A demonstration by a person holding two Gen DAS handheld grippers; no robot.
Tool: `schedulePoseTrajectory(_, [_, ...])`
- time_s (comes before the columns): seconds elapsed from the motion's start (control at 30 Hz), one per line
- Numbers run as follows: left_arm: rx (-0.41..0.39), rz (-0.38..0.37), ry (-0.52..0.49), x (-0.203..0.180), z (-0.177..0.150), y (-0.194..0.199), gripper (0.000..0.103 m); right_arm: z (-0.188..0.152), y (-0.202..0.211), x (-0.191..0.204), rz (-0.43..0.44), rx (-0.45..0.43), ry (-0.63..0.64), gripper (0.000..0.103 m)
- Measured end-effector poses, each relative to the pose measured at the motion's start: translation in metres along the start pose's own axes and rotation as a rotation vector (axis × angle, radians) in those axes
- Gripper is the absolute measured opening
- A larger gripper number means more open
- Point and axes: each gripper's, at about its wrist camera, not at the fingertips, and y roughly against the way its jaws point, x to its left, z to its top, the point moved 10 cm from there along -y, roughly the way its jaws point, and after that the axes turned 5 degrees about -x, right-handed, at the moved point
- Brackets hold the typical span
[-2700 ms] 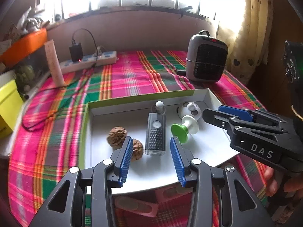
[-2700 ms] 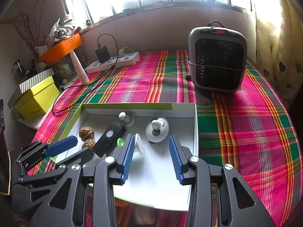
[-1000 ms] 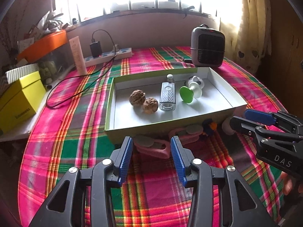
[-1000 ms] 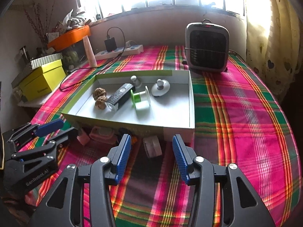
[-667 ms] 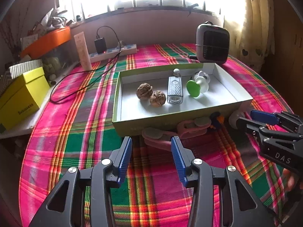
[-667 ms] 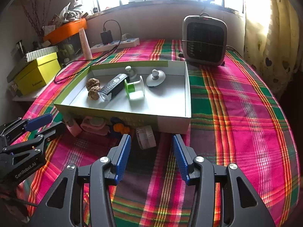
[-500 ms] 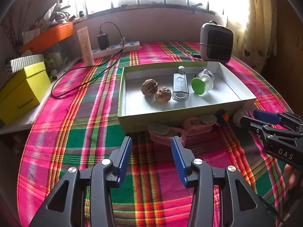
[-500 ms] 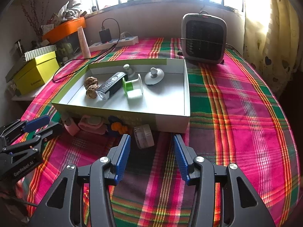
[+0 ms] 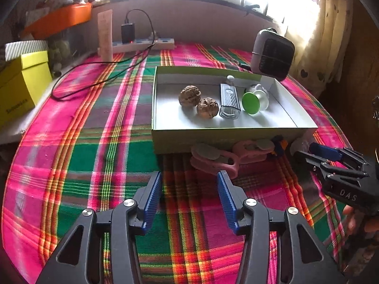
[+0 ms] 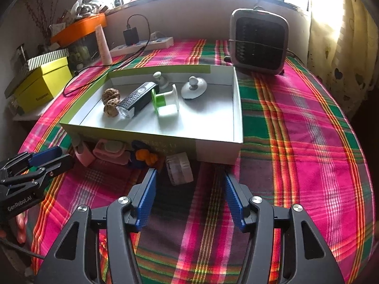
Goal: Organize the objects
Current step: 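Withdraw both grippers from the tray toward the objects beside it, then move the left gripper to the pink clip while the right gripper approaches the white jar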
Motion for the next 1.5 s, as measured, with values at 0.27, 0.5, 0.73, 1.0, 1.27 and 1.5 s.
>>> schedulePoseTrajectory(0.27, [0.007, -0.059, 0.006, -0.012, 0.002, -0.002, 0.052, 0.0, -0.007, 0.006, 0.006, 0.023, 0.028, 0.056])
schedulePoseTrajectory(0.5, [0.025, -0.078, 0.006, -0.024, 0.005, -0.01, 0.053, 0.002, -0.009, 0.006, 0.001, 0.026, 0.038, 0.056])
schedulePoseTrajectory(0.73, [0.036, -0.028, 0.008, -0.02, 0.007, -0.014, 0.053, 0.003, -0.011, 0.006, -0.016, 0.031, 0.057, 0.056])
schedulePoseTrajectory(1.0, [0.038, 0.017, 0.008, -0.005, 0.004, -0.009, 0.053, 0.004, -0.012, 0.004, -0.012, 0.03, 0.053, 0.056])
schedulePoseTrajectory(1.27, [0.045, 0.048, 0.011, 0.011, -0.002, -0.003, 0.053, 0.004, -0.011, 0.004, -0.015, 0.031, 0.057, 0.056])
schedulePoseTrajectory(1.5, [0.035, 0.057, 0.047, 0.021, -0.001, 0.005, 0.053, 0.002, -0.011, 0.005, -0.017, 0.032, 0.062, 0.056])
